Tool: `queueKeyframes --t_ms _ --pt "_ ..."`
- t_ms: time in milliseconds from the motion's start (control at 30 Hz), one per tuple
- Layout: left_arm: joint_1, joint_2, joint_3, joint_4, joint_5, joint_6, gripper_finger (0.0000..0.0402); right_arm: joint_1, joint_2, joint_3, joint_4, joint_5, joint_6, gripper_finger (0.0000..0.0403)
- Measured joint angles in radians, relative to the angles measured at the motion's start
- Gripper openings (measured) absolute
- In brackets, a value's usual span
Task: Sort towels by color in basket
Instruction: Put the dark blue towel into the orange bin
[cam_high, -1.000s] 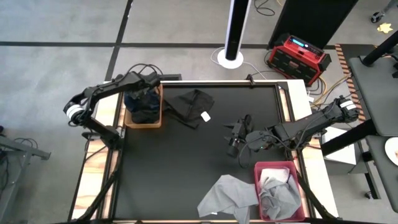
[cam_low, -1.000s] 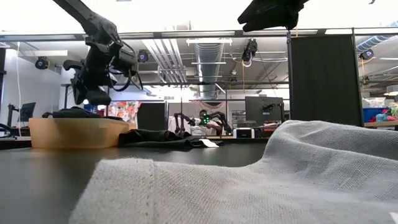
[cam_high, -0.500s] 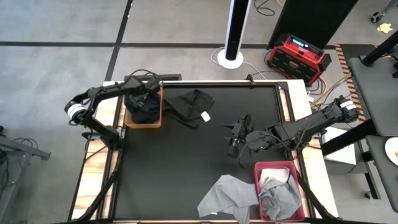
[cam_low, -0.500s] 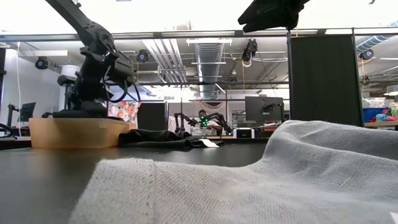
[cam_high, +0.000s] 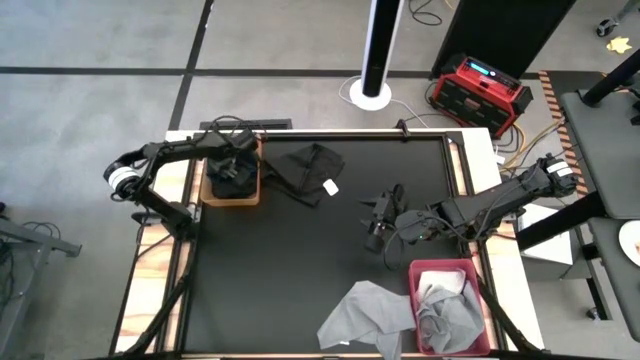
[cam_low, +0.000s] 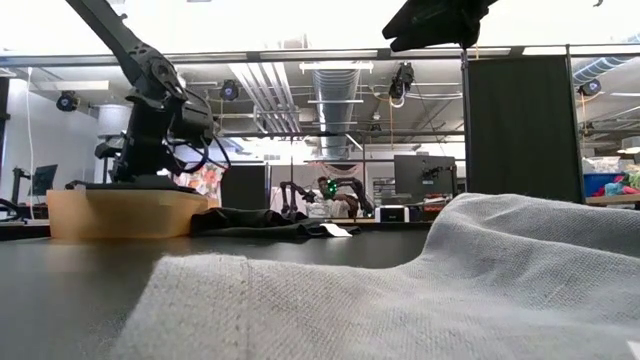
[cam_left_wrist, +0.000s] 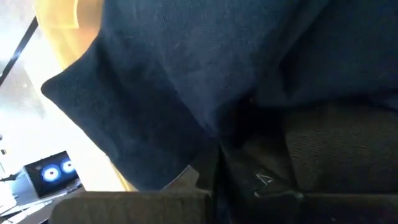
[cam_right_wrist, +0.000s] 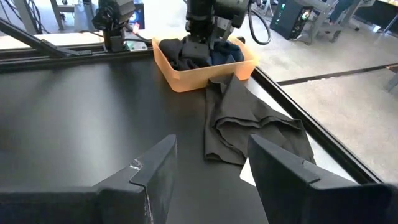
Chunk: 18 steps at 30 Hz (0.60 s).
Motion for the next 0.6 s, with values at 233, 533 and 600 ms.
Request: queueKeyframes --t_ms 233,533,600 --pt "0.0 -0.001 0.001 -0.024 -0.005 0.007 0.0 0.0 0.0 -0.001 0.009 0.0 0.0 0.0189" --pt "0.0 -0.012 0.116 -0.133 -0.026 0.016 0.0 0.0 0.0 -0.001 0.011 0.0 0.0 0.0189" --pt "0.0 -0.012 0.136 -0.165 -0.027 0.015 0.0 0.0 0.0 -0.001 0.011 0.0 0.0 0.0189"
